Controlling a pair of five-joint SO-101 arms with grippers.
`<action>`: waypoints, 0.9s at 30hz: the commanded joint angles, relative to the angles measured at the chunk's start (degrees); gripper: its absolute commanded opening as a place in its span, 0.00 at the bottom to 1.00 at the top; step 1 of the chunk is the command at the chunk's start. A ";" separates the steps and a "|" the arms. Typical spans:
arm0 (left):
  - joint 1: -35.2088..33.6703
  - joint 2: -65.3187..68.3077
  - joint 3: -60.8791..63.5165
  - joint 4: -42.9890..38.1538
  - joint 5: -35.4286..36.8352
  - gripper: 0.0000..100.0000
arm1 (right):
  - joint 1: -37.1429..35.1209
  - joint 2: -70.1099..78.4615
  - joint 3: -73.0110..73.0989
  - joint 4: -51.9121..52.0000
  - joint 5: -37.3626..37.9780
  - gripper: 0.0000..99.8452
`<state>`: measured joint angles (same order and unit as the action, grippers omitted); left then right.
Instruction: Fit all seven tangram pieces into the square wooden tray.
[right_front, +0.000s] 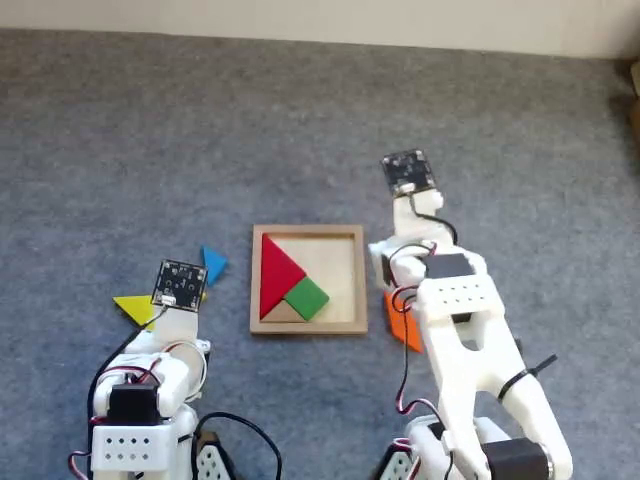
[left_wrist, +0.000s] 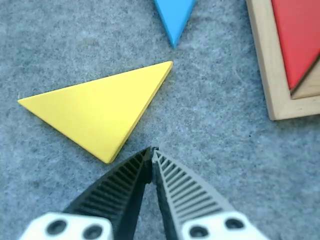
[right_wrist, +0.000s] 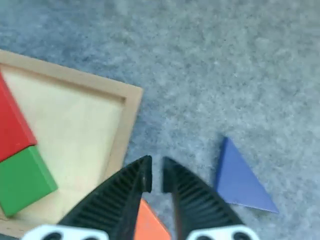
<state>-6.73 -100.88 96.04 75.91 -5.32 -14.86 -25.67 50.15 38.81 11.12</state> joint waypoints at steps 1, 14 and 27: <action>-0.75 -1.98 1.27 0.62 -0.62 0.01 | 3.12 -2.59 -2.59 4.53 -0.26 0.13; -0.75 -1.98 1.27 0.62 -0.62 0.01 | 5.58 12.09 -14.46 13.49 5.36 0.14; -0.75 -1.98 1.27 0.62 -0.62 0.01 | 8.75 30.02 -34.24 25.54 5.45 0.25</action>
<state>-6.73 -100.88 96.04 75.91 -5.32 -7.21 2.73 21.58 63.43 15.78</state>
